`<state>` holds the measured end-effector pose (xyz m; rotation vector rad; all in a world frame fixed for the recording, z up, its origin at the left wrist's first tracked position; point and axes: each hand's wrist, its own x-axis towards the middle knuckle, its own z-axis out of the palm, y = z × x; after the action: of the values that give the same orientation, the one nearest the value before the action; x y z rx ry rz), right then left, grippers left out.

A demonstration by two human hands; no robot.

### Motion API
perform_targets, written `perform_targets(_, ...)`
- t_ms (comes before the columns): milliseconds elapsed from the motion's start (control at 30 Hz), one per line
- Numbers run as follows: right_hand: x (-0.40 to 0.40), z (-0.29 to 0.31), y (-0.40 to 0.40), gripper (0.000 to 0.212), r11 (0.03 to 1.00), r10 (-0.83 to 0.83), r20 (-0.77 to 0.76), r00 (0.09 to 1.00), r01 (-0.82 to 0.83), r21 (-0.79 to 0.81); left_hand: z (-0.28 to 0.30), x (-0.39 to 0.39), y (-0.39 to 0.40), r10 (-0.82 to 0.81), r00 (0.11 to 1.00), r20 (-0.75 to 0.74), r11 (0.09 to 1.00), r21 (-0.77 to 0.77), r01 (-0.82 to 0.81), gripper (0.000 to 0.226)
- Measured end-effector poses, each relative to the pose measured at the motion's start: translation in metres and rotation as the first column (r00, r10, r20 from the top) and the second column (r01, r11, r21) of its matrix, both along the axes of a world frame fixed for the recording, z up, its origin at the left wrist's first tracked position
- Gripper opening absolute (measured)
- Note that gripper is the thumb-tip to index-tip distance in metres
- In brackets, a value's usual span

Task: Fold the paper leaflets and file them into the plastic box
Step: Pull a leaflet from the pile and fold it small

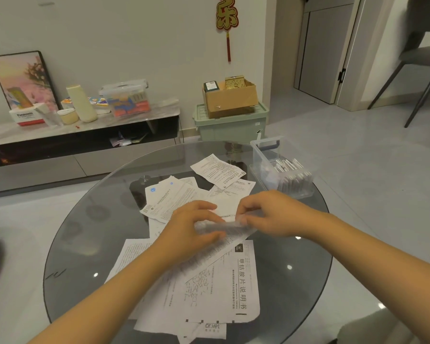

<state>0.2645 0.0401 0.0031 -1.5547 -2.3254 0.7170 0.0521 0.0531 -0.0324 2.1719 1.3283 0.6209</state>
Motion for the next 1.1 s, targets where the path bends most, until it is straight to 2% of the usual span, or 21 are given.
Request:
perform_targets(67,0.0,0.004,-0.005,0.012,0.999,-0.003,-0.067,0.998,0.0,-0.042,0.005,0.001,-0.005,-0.002,0.998,0.059,0.993,-0.119,0.009,0.008)
perform_targets(133,-0.003,0.005,-0.007,0.011,0.998,-0.039,-0.143,0.989,0.03,-0.062,0.008,0.003,-0.011,0.02,0.99,0.139,0.975,-0.222,0.011,0.008)
perform_targets(200,-0.005,0.003,-0.007,0.011,0.993,-0.111,-0.184,0.977,0.1,-0.07,0.005,0.005,-0.013,0.052,0.984,0.173,0.969,-0.247,-0.008,0.007)
perform_targets(333,-0.006,-0.003,-0.009,0.047,0.987,-0.137,-0.069,0.988,0.131,-0.088,-0.002,0.009,-0.011,0.126,0.988,0.092,0.972,-0.212,-0.104,0.011)
perform_targets(500,-0.009,-0.009,-0.012,0.059,0.991,-0.084,0.084,0.993,0.092,-0.101,-0.004,0.01,-0.014,0.099,0.995,0.024,0.972,-0.219,-0.091,0.043)
perform_targets(600,-0.007,-0.017,-0.011,0.062,0.99,-0.074,0.15,0.986,0.091,-0.108,-0.003,0.011,-0.016,0.04,0.998,-0.046,0.982,-0.183,-0.048,0.075)
perform_targets(667,-0.005,-0.02,-0.01,0.063,0.989,-0.079,0.162,0.984,0.098,-0.112,-0.003,0.011,-0.017,-0.003,0.996,-0.089,0.986,-0.165,-0.012,0.086)
perform_targets(800,-0.001,-0.022,-0.012,0.064,0.99,-0.081,0.179,0.98,0.1,-0.098,-0.006,0.007,-0.017,-0.045,0.99,-0.134,0.987,-0.159,0.023,0.091)
perform_targets(933,0.0,-0.023,-0.02,0.051,0.995,-0.001,0.237,0.971,-0.023,0.101,-0.012,0.0,-0.015,-0.067,0.978,-0.195,0.996,-0.067,0.055,0.095)
perform_targets(1000,-0.003,-0.024,-0.026,0.041,0.989,0.079,0.24,0.967,-0.106,0.103,-0.012,-0.001,-0.016,-0.103,0.97,-0.222,0.994,0.009,0.108,0.096)
perform_targets(1100,-0.007,-0.026,-0.032,0.045,0.987,0.11,0.254,0.961,-0.135,0.086,-0.012,-0.003,-0.017,-0.147,0.957,-0.249,0.981,0.086,0.173,0.09)
